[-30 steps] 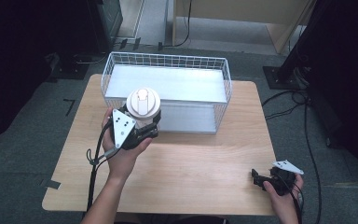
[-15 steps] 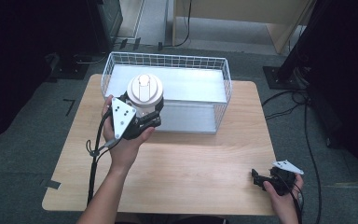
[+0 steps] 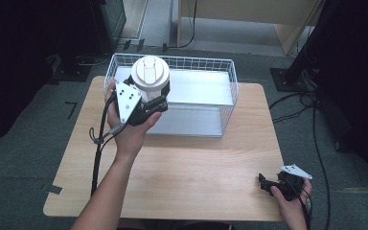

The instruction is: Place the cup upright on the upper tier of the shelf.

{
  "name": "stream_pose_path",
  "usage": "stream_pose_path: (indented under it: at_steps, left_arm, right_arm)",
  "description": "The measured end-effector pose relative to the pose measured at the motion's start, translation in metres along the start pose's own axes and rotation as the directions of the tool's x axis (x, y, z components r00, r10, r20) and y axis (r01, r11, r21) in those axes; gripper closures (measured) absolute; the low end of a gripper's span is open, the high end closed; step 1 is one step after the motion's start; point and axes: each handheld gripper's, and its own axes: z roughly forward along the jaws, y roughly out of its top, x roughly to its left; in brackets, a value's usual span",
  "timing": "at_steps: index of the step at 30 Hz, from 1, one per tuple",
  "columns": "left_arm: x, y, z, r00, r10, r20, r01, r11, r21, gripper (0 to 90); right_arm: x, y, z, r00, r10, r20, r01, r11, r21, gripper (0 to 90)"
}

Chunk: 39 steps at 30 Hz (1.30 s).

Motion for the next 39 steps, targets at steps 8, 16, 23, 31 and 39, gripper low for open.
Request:
stream_pose_path:
  at_steps: [8, 16, 23, 31, 39]
  left_arm:
    - [0.012, -0.003, 0.026, 0.9996, 0.002, -0.027, -0.002, 0.9999, 0.012, 16.1]
    - [0.016, -0.006, 0.056, 0.999, 0.03, -0.034, -0.03, 0.9995, 0.012, 16.1]
    - [0.02, -0.01, 0.074, 0.9989, 0.004, -0.048, -0.003, 0.9995, 0.032, 16.1]
    - [0.024, -0.015, 0.089, 0.9982, -0.013, -0.058, 0.016, 0.9983, 0.055, 16.1]
    - [0.034, -0.017, 0.094, 0.9952, -0.063, -0.075, 0.068, 0.9958, 0.061, 16.0]
  right_arm:
    - [0.0, 0.0, 0.0, 1.0, -0.001, 0.0, 0.001, 1.0, 0.001, 0.0]
    - [0.0, 0.0, 0.0, 1.0, 0.001, 0.0, -0.001, 1.0, 0.0, 0.0]
    - [-0.001, 0.0, 0.0, 1.0, -0.003, 0.0, 0.003, 1.0, -0.003, 0.0]
    - [-0.001, 0.0, 0.0, 1.0, -0.002, -0.003, 0.002, 1.0, -0.005, 0.0]
    - [-0.001, 0.0, 0.0, 1.0, -0.001, -0.003, 0.001, 1.0, -0.006, 0.0]
